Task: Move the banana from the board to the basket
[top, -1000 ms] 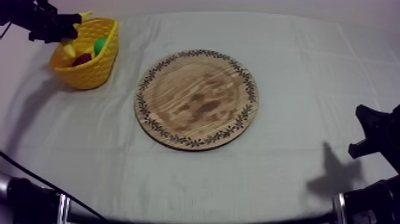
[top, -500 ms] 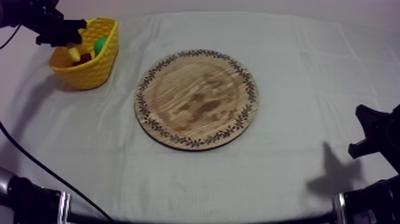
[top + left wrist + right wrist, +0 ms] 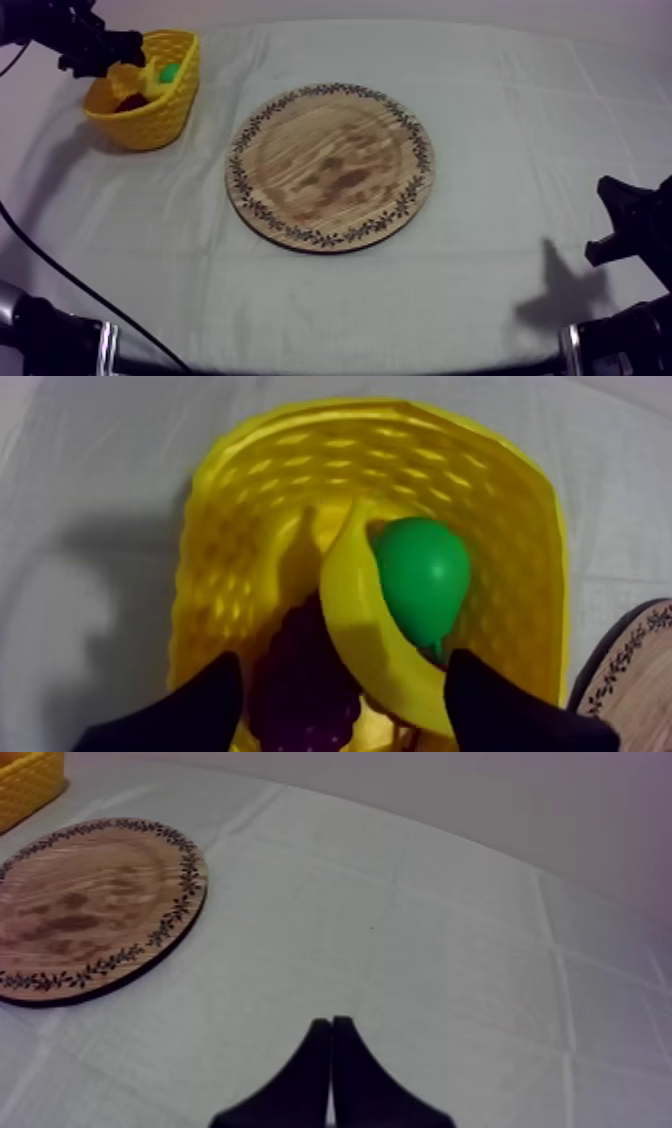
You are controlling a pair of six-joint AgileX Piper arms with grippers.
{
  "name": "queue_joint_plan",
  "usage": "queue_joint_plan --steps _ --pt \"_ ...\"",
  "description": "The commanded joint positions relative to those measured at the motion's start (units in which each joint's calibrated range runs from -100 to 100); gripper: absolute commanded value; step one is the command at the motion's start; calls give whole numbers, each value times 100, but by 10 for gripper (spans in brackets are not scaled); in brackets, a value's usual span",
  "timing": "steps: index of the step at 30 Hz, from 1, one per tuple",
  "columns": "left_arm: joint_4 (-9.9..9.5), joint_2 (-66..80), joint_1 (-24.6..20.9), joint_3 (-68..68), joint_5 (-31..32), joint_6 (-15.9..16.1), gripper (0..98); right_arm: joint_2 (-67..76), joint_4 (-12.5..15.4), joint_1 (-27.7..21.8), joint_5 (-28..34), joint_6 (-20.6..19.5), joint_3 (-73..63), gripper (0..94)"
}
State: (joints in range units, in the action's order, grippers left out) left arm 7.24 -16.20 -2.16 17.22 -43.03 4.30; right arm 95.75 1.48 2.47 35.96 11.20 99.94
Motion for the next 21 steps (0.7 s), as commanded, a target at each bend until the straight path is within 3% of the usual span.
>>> queue_joint_plan --steps 1,5,12,21 --pt "-10 45 -12 44 16 10 798 0 1 -2 1 1 -5 3" --pt "-12 229 -28 229 93 45 736 0 1 -2 1 1 -5 3" --pt "-16 1104 6 1223 664 115 392 0 1 -2 1 1 -5 3" --pt "-18 2609 102 2987 1590 128 91 0 1 -2 1 1 -5 3"
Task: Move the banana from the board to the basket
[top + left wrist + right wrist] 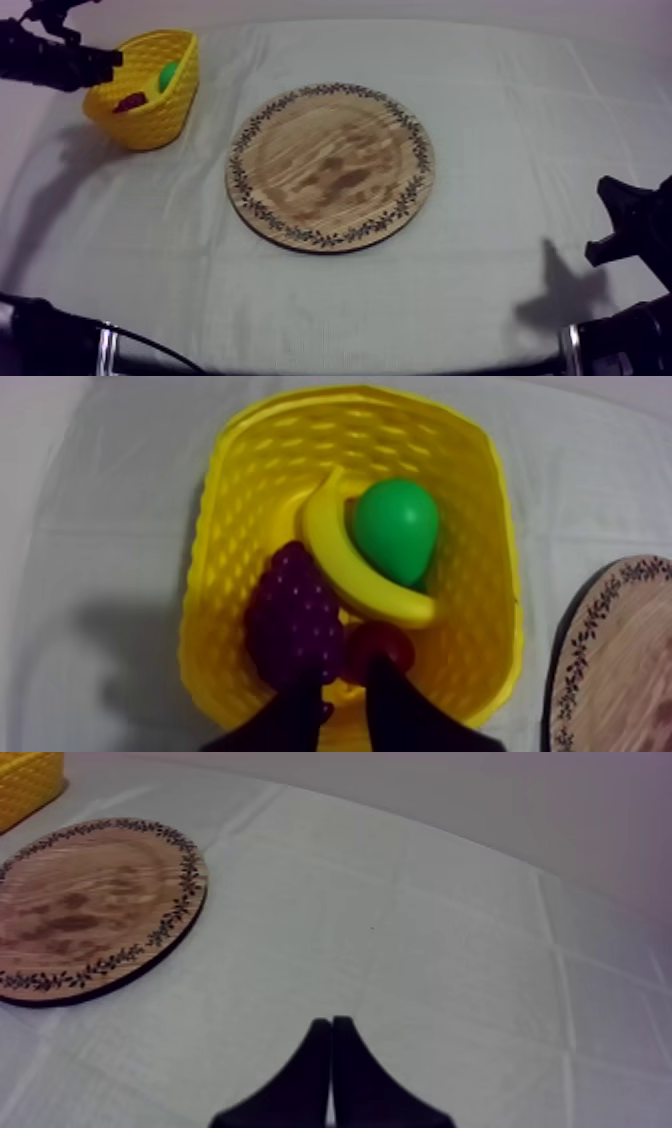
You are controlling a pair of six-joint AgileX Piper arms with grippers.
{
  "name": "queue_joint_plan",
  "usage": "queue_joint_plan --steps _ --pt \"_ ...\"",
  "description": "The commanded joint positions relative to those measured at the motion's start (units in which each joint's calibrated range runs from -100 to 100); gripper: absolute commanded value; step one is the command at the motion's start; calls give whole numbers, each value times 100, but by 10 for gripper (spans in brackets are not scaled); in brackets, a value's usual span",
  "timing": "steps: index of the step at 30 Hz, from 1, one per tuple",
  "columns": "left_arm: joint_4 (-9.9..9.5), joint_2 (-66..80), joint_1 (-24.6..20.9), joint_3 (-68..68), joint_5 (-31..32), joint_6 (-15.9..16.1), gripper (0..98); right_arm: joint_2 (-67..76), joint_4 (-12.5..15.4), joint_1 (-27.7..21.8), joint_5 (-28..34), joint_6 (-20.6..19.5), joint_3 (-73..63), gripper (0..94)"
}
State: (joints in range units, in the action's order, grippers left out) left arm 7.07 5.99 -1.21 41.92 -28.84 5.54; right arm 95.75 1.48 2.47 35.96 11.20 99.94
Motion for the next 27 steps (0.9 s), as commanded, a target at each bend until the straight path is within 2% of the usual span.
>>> queue_joint_plan --steps 1,6,18,27 --pt "-1 564 18 738 296 15 68 0 1 -2 1 1 -5 3" --pt "-2 1421 46 1794 823 83 12 0 1 -2 1 1 -5 3" --pt "-10 3605 -140 3582 1274 184 1 0 1 -2 1 1 -5 3" --pt "-132 5374 -88 4765 1494 -102 0 0 1 -2 1 1 -5 3"
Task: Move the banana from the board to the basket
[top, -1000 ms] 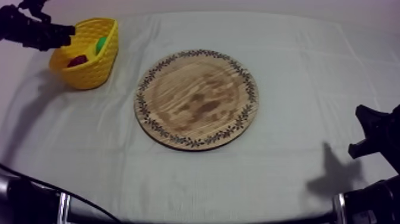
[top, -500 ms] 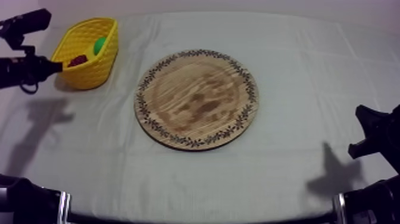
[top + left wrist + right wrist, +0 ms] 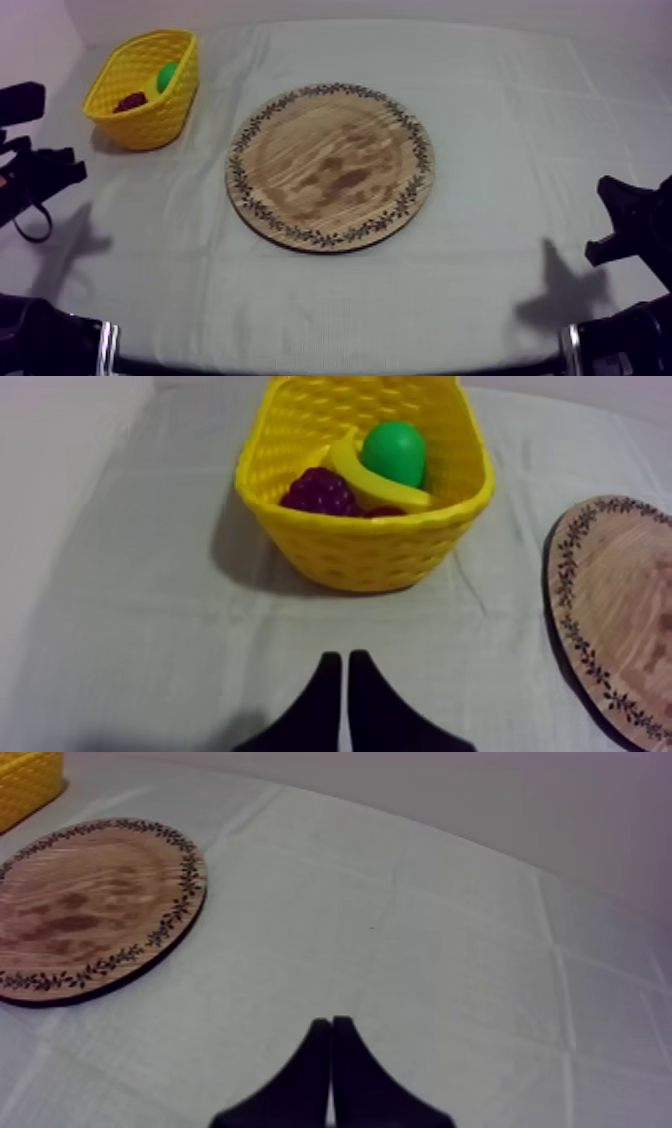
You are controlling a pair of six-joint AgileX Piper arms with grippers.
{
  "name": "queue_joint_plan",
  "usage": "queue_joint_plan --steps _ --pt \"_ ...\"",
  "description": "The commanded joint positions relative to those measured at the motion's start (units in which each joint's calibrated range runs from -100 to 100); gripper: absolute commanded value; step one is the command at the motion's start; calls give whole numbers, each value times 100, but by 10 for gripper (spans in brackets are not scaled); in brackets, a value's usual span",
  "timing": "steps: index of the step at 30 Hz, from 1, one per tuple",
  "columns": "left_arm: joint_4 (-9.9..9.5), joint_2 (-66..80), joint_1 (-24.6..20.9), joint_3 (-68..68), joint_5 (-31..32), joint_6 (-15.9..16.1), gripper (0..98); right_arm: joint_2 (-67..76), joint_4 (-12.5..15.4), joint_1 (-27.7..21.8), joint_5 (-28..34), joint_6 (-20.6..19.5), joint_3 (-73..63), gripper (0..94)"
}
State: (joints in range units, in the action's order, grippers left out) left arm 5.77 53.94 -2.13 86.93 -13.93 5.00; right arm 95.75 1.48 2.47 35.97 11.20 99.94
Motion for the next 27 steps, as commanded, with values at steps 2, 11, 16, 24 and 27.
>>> queue_joint_plan --steps 2,11,16,24,27 --pt "-15 1009 5 523 12 -122 0 0 1 -2 0 1 -5 3" --pt "-258 2738 -27 1237 -491 -575 0 0 1 -2 0 1 -5 3" --pt "-330 3446 -93 1277 -1126 -639 0 0 1 -2 0 1 -5 3" --pt "-587 4177 -165 1230 -1998 -774 0 0 1 -2 0 1 -5 3" --pt "-672 4344 -181 1176 -2247 -785 0 0 1 -2 0 1 -5 3"
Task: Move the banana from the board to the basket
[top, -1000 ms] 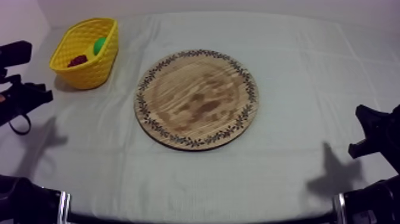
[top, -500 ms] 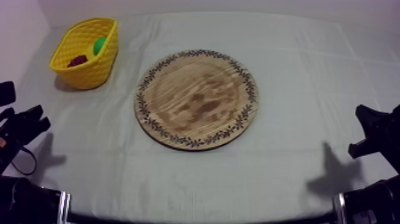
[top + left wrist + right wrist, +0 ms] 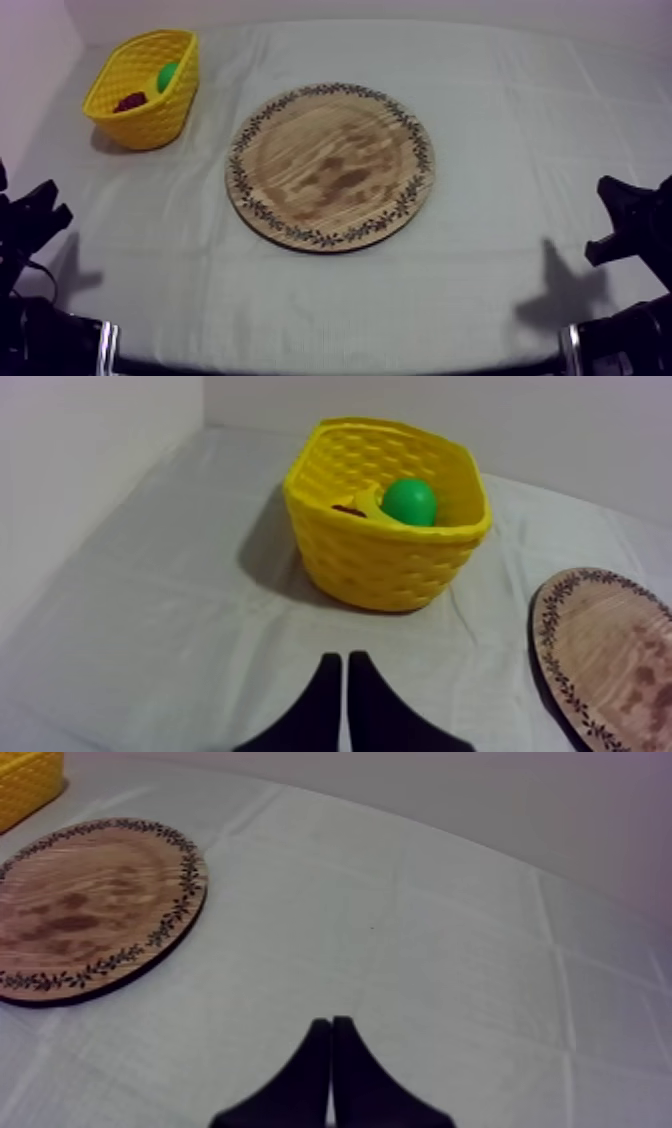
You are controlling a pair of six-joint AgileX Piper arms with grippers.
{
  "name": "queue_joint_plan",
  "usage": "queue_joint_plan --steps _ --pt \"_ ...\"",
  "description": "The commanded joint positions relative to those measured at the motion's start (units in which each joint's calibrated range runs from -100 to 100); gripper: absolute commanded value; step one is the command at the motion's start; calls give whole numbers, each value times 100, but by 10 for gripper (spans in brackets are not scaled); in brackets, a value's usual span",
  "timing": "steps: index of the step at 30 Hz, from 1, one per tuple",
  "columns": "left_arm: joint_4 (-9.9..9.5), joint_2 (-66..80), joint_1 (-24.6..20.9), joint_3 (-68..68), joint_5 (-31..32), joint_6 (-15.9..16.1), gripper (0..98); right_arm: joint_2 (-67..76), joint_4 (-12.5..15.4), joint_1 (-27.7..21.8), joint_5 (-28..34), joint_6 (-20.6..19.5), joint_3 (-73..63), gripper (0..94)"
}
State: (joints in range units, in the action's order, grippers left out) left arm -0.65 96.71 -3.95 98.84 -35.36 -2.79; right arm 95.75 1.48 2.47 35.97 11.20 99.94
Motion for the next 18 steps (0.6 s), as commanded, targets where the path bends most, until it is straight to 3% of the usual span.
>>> queue_joint_plan --steps 1,8,18 --pt "-57 140 5 -40 -191 -12 0 0 1 -2 0 1 -5 3" --pt "-117 298 51 -131 -543 55 0 0 1 5 0 -3 -5 3" --pt "-118 311 198 -150 -579 405 0 0 1 6 0 0 -5 3"
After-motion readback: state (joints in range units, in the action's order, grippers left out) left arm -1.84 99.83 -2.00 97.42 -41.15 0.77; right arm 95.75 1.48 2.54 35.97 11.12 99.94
